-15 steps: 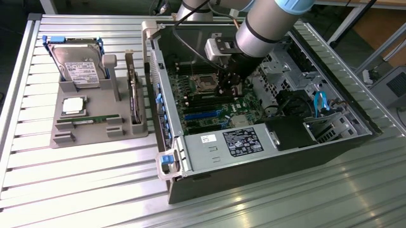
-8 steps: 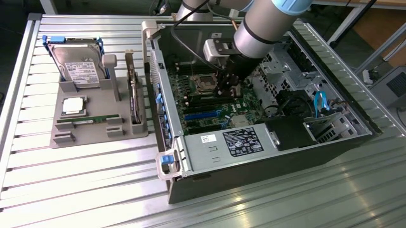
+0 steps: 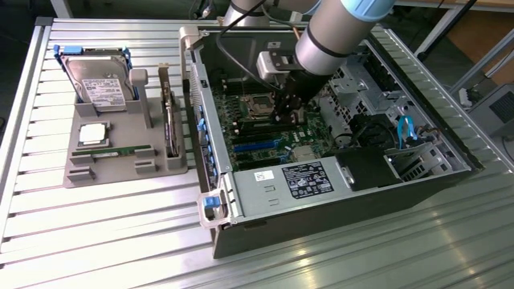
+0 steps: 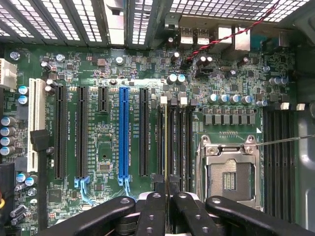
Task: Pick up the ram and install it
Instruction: 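Insert the ram into the slot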
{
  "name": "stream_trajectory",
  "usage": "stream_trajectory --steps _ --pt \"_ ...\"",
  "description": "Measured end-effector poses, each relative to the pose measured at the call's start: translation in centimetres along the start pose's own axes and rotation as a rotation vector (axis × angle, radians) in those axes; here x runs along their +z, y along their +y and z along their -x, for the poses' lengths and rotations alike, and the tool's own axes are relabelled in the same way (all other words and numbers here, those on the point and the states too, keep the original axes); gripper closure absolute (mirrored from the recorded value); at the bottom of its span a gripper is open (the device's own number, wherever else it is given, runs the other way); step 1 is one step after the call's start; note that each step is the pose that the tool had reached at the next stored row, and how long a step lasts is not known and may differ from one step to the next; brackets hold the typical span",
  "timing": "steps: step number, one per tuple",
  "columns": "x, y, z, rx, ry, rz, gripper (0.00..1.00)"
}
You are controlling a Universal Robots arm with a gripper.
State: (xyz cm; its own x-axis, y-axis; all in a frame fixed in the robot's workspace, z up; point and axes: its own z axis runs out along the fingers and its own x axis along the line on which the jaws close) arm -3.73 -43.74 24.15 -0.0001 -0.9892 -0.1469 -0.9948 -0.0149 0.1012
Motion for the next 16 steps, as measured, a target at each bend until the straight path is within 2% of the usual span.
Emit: stream_trajectory --steps 16 --pt "0.60 -0.12 0.03 0.000 0.0014 0.0001 0.88"
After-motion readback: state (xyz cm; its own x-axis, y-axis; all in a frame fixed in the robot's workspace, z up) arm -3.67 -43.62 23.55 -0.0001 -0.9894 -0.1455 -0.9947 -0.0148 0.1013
